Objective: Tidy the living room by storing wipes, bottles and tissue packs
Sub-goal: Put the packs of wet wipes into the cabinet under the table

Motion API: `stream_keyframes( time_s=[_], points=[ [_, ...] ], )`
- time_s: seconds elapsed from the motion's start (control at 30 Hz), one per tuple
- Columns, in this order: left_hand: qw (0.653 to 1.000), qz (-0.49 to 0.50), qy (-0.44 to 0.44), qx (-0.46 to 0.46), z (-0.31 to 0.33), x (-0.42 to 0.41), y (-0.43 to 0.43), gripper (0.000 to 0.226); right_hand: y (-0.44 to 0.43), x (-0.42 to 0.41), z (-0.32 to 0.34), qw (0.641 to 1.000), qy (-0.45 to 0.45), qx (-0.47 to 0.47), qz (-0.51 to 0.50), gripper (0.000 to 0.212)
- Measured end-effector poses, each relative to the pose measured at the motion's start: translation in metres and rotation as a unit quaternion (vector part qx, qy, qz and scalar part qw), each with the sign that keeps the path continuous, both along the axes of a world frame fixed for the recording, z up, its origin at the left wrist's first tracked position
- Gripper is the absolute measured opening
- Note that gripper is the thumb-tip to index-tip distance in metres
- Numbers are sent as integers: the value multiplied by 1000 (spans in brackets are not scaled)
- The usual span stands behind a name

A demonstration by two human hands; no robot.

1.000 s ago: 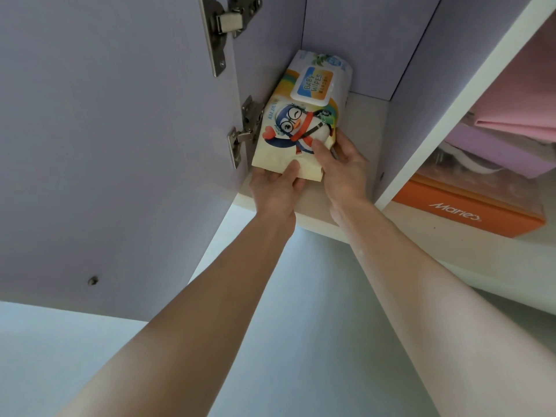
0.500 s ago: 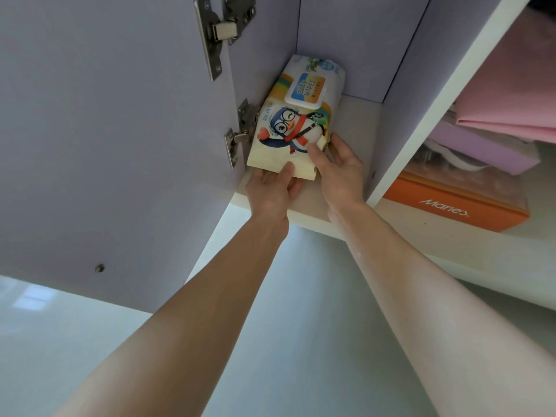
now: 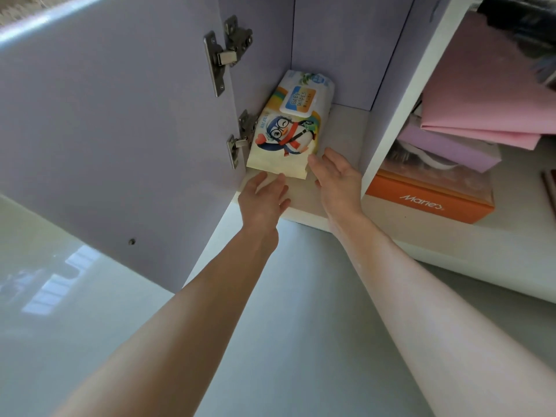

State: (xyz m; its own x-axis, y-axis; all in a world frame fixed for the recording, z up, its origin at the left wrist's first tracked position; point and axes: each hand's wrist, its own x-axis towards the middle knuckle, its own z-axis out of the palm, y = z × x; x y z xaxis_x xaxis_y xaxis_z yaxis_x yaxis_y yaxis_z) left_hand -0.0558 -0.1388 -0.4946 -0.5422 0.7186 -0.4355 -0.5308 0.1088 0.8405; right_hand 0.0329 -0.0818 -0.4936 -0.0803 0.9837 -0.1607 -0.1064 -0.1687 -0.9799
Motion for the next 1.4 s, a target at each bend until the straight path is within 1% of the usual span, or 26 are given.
stream_keyframes(
  time_s=[0.07, 0.17, 0.23, 0.33, 0.43, 0.47, 0.53, 0.6, 0.63, 0.73, 0.8, 0.9, 0.97, 1.1, 1.23, 1.4],
  points=[
    [1000, -7, 9, -27, 12, 3, -15, 38, -14, 7, 15, 1000, -12, -16, 6, 51],
    [997, -29, 21, -71, 51, 9, -40, 43, -38, 24, 57, 998, -45, -45, 7, 50],
    [994, -54, 39, -81, 72, 17, -56, 44, -52, 31, 75, 996, -68, -53, 1, 50],
    [988, -86, 64, -114, 125, 30, -77, 44, -75, 46, 125, 993, -94, -75, -6, 47],
    [982, -119, 76, -124, 175, 42, -94, 45, -97, 61, 168, 990, -90, -107, -6, 45],
    [978, -137, 78, -136, 203, 46, -99, 45, -104, 69, 194, 989, -86, -123, -11, 45],
    [975, -161, 77, -135, 229, 54, -109, 45, -115, 77, 216, 987, -80, -137, -14, 47],
    [969, -182, 73, -148, 284, 63, -109, 47, -117, 93, 271, 984, -68, -159, -32, 46],
    [969, -189, 69, -146, 301, 68, -113, 47, -121, 98, 288, 984, -55, -167, -35, 45],
    [959, -235, 75, -141, 367, 83, -104, 50, -115, 119, 354, 983, -41, -168, -55, 38],
    [952, -267, 80, -123, 401, 93, -94, 51, -108, 130, 388, 985, -32, -156, -61, 31],
    [945, -305, 77, -91, 448, 112, -68, 48, -91, 152, 435, 986, -27, -135, -91, 12],
    [937, -332, 80, -77, 470, 125, -54, 46, -81, 167, 459, 986, -23, -122, -113, 5],
    [926, -363, 86, -54, 499, 157, -23, 41, -63, 203, 488, 979, -16, -114, -167, 4],
    [912, -396, 102, -39, 511, 193, 16, 37, -35, 244, 498, 976, -12, -101, -193, 5],
    [902, -413, 114, -49, 508, 245, 72, 34, 20, 302, 497, 972, -10, -99, -212, 4]
  ],
)
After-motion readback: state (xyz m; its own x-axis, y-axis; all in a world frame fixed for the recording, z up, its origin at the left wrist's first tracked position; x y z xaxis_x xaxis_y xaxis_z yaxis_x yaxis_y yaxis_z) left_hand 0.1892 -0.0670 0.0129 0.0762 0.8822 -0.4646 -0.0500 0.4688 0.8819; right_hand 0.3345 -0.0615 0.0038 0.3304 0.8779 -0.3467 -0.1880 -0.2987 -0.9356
